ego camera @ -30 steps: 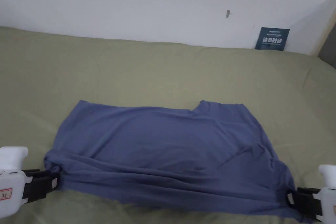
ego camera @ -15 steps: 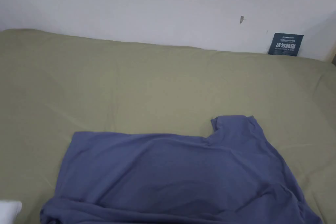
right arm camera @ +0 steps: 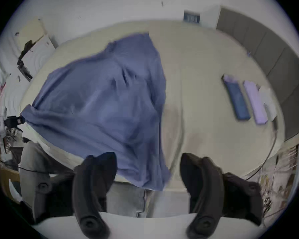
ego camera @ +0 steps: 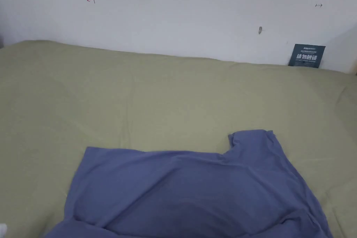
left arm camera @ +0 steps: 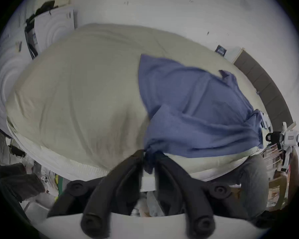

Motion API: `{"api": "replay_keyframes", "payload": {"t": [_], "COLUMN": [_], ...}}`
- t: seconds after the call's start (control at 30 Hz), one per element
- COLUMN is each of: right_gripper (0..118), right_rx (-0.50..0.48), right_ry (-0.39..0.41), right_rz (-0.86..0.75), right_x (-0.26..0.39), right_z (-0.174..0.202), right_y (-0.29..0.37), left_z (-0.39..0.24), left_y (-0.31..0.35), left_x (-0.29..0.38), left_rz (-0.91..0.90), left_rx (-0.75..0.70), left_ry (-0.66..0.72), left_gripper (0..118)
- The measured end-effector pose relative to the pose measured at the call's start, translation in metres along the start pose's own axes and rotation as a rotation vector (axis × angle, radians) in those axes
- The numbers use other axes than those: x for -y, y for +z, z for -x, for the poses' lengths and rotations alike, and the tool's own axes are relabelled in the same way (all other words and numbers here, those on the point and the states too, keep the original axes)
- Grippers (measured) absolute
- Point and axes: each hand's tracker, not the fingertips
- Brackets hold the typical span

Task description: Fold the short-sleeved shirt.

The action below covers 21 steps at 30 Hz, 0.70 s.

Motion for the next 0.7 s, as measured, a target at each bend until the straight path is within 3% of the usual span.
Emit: {"api": "replay_keyframes", "payload": {"t": [0.03,0.07,0.1,0.2,0.27,0.33,0.37,0.4,0.43,0.47,0.53,0.7], "right_gripper": [74,76,76,76,76,61,31,2,0,0,0,0], "right_rx": [-0.007,-0.011,-0.026,-0.083,-0.117,-0.119,-0.11,-0.064,-0.029,0.015,-0.042,-0.058], "right_ry": [-0.011,-0.019,-0.024,-0.02,-0.016,-0.008,0.016,0.042,0.062,0.051,0.058,0.061], "right_rz": [-0.073,-0.152,-0.248,-0.437,-0.481,-0.511,-0.526,-0.548,-0.55,-0.572,-0.533,-0.512], "right_x": [-0.005,-0.007,-0.01,-0.016,-0.018,-0.018,-0.017,-0.015,-0.013,-0.008,-0.008,-0.018], "right_z": [0.004,0.012,0.018,0.041,0.056,0.073,0.08,0.089,0.097,0.095,0.097,0.098], "right_y": [0.017,0.033,0.05,0.084,0.096,0.1,0.1,0.099,0.096,0.09,0.085,0.073], "left_z": [-0.008,-0.016,-0.026,-0.049,-0.062,-0.07,-0.073,-0.075,-0.078,-0.08,-0.081,-0.071], "left_y": [0.011,0.02,0.029,0.057,0.068,0.076,0.081,0.083,0.083,0.082,0.083,0.056], "left_x": [-0.002,-0.004,-0.008,-0.01,-0.011,-0.008,-0.005,-0.003,-0.002,-0.001,-0.006,-0.042], "left_rz": [-0.051,-0.089,-0.123,-0.248,-0.29,-0.342,-0.405,-0.443,-0.468,-0.497,-0.505,-0.475], "left_rx": [0.005,0.001,-0.009,-0.013,-0.047,-0.05,-0.05,-0.038,-0.063,-0.1,-0.113,-0.083], "left_ry": [-0.018,-0.033,-0.046,-0.075,-0.062,-0.062,-0.064,-0.074,-0.076,-0.088,-0.097,-0.101], "left_gripper": [41,75,87,87,87,80,55,20,0,0,0,0]}}
